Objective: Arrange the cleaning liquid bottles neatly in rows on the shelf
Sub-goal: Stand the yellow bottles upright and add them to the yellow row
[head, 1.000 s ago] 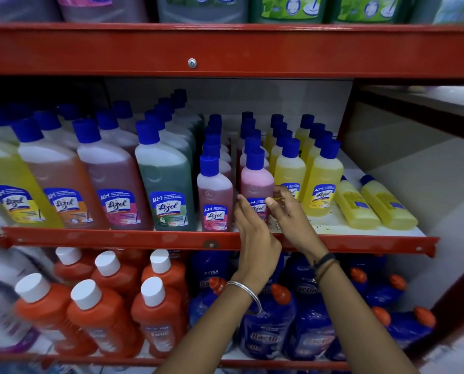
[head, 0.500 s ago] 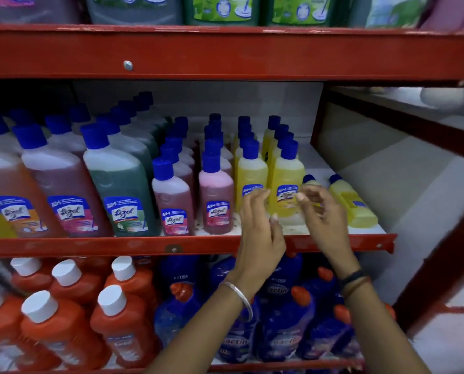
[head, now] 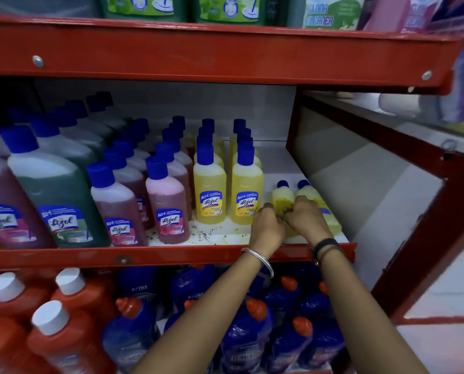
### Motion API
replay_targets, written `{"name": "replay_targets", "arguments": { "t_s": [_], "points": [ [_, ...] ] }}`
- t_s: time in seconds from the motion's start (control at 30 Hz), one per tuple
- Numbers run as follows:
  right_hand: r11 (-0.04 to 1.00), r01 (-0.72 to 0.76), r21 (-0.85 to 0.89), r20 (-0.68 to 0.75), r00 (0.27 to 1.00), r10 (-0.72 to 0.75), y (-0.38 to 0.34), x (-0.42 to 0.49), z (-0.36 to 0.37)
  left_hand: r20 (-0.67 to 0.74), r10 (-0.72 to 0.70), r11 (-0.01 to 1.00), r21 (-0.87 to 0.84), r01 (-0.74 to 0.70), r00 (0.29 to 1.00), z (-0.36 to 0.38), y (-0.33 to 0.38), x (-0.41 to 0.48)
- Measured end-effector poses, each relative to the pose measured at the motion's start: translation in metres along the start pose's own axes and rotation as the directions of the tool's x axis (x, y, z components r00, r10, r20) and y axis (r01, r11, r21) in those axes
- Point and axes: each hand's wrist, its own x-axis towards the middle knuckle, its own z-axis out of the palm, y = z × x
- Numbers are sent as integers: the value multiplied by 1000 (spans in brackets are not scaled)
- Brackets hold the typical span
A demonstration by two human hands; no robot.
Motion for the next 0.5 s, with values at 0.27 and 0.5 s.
{"name": "replay_targets", "arguments": {
  "t_s": [0.27,0.5],
  "points": [
    [941,43,335,-118,993,-4,21,-15,-8,-66,105,969,-218,-117,992,-8,-7,-12],
    [827,291,480,-248,950,-190,6,-48,-6,-163,236,946,-188,-265,958,-31,-25,-35]
  ]
}}
